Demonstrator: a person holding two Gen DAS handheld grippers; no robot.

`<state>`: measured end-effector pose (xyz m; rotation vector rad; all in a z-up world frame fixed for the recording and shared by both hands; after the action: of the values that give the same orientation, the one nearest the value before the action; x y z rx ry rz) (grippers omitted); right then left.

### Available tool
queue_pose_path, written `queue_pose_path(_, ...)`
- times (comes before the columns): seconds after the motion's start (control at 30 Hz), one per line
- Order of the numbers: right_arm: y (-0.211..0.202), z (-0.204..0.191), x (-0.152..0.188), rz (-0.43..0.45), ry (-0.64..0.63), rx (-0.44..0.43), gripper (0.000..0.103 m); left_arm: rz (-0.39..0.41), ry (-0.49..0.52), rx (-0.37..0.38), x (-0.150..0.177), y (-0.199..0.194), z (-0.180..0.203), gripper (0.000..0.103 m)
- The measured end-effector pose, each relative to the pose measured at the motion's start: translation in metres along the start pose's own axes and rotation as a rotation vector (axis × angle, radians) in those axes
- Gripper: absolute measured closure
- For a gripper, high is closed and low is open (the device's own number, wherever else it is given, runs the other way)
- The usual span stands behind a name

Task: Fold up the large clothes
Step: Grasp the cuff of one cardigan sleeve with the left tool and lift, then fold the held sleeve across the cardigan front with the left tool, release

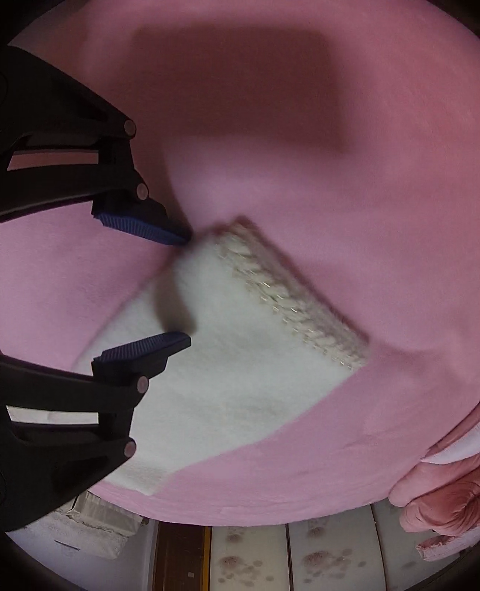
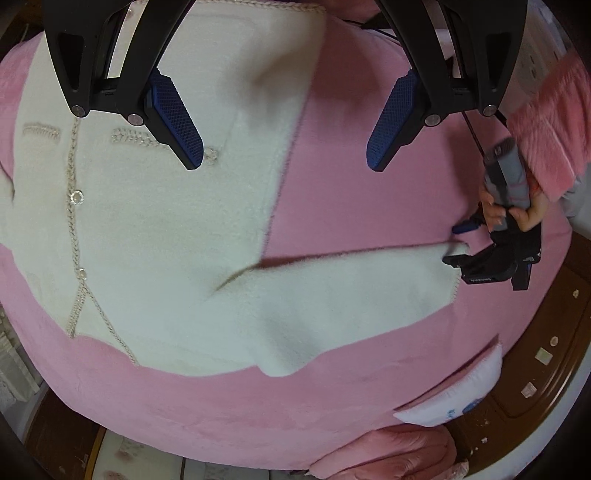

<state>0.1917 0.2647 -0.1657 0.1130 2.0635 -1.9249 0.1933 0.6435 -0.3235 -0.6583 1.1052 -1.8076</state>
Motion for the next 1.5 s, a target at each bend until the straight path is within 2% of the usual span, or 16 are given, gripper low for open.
queue_pose_path(0.07,0.002,0.006,-0.001,-0.013,0.023,0.026,0.011,0.028,0.010,0.034,-0.013,0.001,-0.003,0.069)
queue_pose_path(0.1,0.005,0.007,-0.004,-0.020,0.039,0.038,0.011,0.029,0.009,0.038,-0.019,0.001,-0.005,0.084)
queue_pose_path(0.13,0.008,0.007,-0.007,-0.028,0.054,0.050,0.011,0.032,0.012,0.026,-0.021,0.001,-0.009,0.090)
queue_pose_path(0.2,0.011,0.008,-0.010,-0.038,0.071,0.066,0.011,0.038,0.026,0.029,-0.026,-0.003,-0.012,0.096)
queue_pose_path(0.27,0.013,0.019,-0.012,-0.043,0.078,0.077,0.011,0.059,0.083,0.048,-0.019,-0.018,0.001,0.097)
queue_pose_path(0.47,0.016,0.040,-0.034,-0.009,0.104,0.081,0.011,0.085,0.313,0.270,-0.014,-0.088,0.066,0.097)
queue_pose_path(0.77,-0.013,0.111,-0.070,0.149,0.217,0.035,0.011,0.088,0.709,0.379,0.096,-0.132,0.235,0.097)
queue_pose_path(1.03,-0.027,0.239,-0.074,0.244,0.328,0.028,0.011,-0.010,0.980,0.269,0.270,-0.088,0.384,0.097)
queue_pose_path(1.13,-0.016,0.297,-0.072,0.237,0.372,0.037,0.011,-0.082,1.041,0.217,0.304,-0.049,0.410,0.096)
queue_pose_path(1.17,-0.008,0.310,-0.071,0.224,0.382,0.030,0.011,-0.149,1.053,0.175,0.321,-0.031,0.414,0.088)
queue_pose_path(1.23,0.006,0.350,-0.049,0.182,0.400,-0.002,0.011,-0.353,1.119,-0.004,0.360,0.014,0.410,0.056)
queue_pose_path(1.27,0.014,0.368,-0.037,0.146,0.404,-0.011,0.011,-0.422,1.159,-0.108,0.367,0.030,0.407,0.047)
queue_pose_path(1.3,0.023,0.378,-0.034,0.114,0.397,-0.011,0.011,-0.454,1.209,-0.180,0.374,0.040,0.406,0.047)
queue_pose_path(1.33,0.024,0.393,-0.023,0.093,0.389,-0.011,0.011,-0.431,1.263,-0.224,0.378,0.040,0.400,0.047)
queue_pose_path(1.4,0.039,0.403,-0.017,0.063,0.370,-0.037,0.011,-0.363,1.305,-0.268,0.384,0.033,0.400,0.046)
queue_pose_path(1.5,0.062,0.401,-0.014,0.011,0.328,-0.111,0.017,-0.366,1.239,-0.256,0.364,0.016,0.381,0.038)
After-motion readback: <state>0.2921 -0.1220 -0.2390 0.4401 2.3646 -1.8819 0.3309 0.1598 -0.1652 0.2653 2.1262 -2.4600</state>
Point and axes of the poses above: each gripper's, at about its wrist camera, not at the fingertips, and y roughly the way its jaws point, z to its right, x to its underside, the point moved 2 cm from there along y, roughly the way its jaws point, and after that the axes turned 1 degree about -y, right-handed, at the moved point
